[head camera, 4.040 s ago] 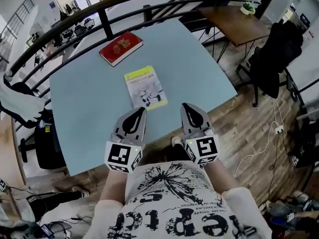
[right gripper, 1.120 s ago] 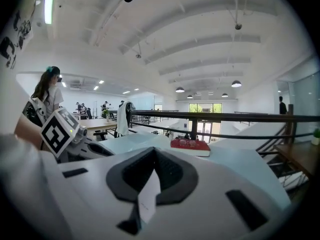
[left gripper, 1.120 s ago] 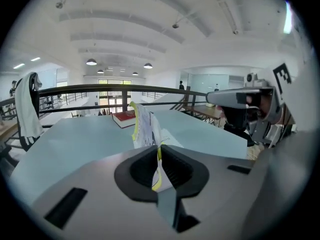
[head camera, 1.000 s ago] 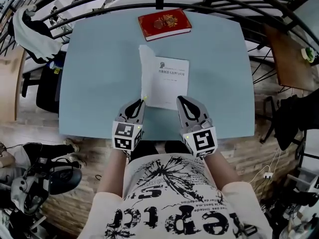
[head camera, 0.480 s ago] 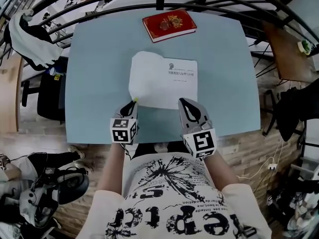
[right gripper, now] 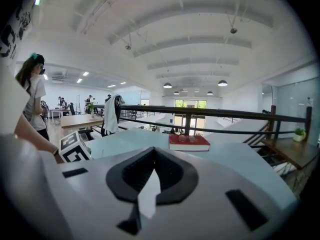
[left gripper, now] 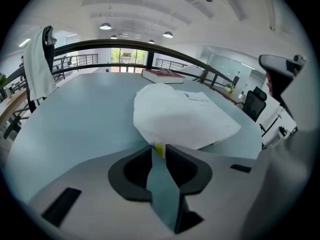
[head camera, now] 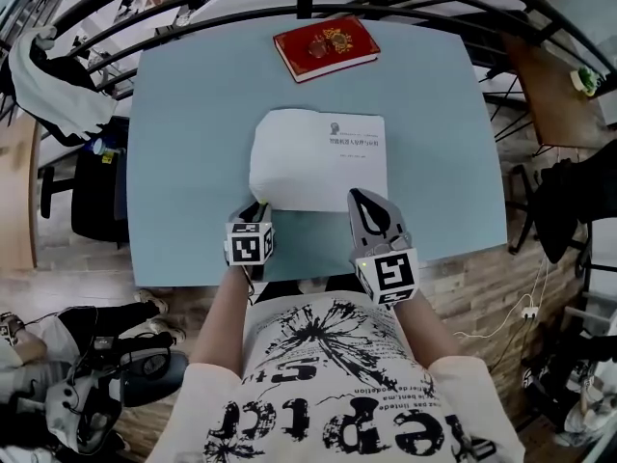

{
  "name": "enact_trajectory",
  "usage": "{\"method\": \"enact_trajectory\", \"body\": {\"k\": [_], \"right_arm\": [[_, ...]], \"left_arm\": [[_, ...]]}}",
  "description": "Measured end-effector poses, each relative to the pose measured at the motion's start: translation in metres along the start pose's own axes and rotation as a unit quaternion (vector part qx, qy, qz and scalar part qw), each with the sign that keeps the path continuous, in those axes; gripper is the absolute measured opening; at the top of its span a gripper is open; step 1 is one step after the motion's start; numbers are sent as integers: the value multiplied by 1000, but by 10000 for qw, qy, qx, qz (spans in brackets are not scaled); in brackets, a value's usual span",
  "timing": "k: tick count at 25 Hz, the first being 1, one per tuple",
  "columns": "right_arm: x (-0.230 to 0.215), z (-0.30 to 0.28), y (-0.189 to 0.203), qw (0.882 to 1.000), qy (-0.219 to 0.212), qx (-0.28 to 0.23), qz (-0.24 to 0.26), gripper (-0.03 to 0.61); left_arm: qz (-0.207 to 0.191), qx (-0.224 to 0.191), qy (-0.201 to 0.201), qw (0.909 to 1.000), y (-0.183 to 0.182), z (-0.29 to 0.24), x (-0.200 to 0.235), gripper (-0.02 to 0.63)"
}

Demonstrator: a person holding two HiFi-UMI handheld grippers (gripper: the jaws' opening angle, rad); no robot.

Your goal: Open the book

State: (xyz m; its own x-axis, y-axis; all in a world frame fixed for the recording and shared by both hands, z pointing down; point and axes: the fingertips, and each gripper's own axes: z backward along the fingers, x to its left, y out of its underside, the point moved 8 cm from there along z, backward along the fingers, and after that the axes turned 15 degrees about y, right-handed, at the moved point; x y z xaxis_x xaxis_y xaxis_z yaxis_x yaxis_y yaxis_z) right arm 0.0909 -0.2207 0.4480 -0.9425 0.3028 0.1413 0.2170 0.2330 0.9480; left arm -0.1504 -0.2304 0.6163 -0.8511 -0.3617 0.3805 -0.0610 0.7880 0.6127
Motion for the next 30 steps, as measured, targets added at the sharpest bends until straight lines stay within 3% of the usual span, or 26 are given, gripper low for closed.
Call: {"method": "enact_trajectory", "body": {"k": [4, 8, 11, 16, 19, 24, 30], "right_arm": [[4, 1, -2, 10000, 16, -28, 40, 11], [5, 3, -6, 10000, 6, -45, 81, 11], [2, 3, -9, 9999, 4, -73, 90, 11], [-6, 8, -16, 9996, -8, -288, 49, 11], [-13, 11, -24, 9984, -108, -528, -155, 11], [-27, 18, -37, 9962, -161, -813, -249, 11], [-45, 29, -51, 9933, -97, -1140, -184, 11]], "left_arm": [[-73, 346, -131, 9993, 4, -5, 2, 139], [117, 301, -168, 9993, 6, 4, 5, 152], [196, 156, -183, 9995, 1, 13, 3, 156], [-66, -340, -186, 9992, -24, 34, -17, 155], [-427, -888, -20, 9951, -55, 49, -40, 90], [-1400, -1884, 340, 9715, -111, 79, -96, 37], [-2149, -3034, 991, 9230, -146, 123, -155, 23]]}}
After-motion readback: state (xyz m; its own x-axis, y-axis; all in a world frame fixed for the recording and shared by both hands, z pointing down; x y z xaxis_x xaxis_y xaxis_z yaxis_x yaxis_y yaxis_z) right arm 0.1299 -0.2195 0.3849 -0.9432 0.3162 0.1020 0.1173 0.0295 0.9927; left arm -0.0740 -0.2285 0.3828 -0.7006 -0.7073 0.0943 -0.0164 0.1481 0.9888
